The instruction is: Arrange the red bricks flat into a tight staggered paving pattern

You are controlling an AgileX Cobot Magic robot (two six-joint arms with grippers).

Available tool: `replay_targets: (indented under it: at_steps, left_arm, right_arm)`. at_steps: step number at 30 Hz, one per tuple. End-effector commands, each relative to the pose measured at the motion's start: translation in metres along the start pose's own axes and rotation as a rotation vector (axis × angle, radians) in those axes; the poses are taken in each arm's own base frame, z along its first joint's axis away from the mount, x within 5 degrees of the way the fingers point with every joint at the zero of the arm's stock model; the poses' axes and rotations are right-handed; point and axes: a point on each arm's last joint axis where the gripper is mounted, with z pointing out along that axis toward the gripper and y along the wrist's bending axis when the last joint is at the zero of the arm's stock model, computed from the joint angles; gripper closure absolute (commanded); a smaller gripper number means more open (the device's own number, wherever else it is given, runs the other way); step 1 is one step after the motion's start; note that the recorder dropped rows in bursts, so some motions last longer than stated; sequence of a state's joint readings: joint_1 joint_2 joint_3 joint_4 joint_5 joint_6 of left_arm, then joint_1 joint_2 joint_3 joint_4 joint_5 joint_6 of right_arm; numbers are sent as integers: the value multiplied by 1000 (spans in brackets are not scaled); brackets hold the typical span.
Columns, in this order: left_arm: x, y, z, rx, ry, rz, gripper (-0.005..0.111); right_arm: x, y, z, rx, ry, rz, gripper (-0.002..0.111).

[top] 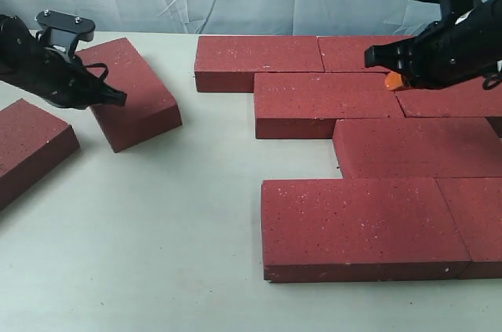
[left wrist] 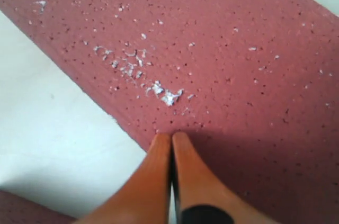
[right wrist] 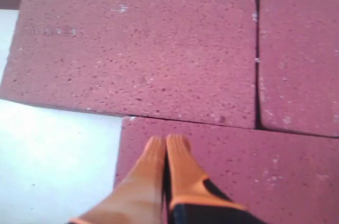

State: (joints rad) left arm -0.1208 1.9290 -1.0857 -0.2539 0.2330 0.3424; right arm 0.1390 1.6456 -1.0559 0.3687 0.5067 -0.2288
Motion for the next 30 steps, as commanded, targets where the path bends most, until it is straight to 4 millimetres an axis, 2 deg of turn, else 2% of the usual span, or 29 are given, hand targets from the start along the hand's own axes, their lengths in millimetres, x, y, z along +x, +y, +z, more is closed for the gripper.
replay_targets:
  at_steps: [1, 8, 13, 21, 26, 30]
  left_arm:
    - [22, -12, 7, 103, 197, -135, 107]
    - [25, -27, -10, 221, 293, -154, 107]
    - [22, -53, -27, 358, 330, -122, 107]
    - [15, -96, -35, 562, 281, -147, 107]
    - [6, -106, -46, 711, 210, -164, 107]
    - [-11, -94, -62, 656, 86, -124, 107]
  right_arm:
    - [1, 21, 0, -29, -24, -67, 109]
    - [3, 44, 2, -59, -48, -140, 109]
    - [3, 46, 2, -63, -55, -144, 109]
    - [4, 46, 2, -67, -36, -147, 109]
    - [5, 46, 2, -68, -27, -177, 109]
    - [9, 49, 2, -85, 10, -215, 109]
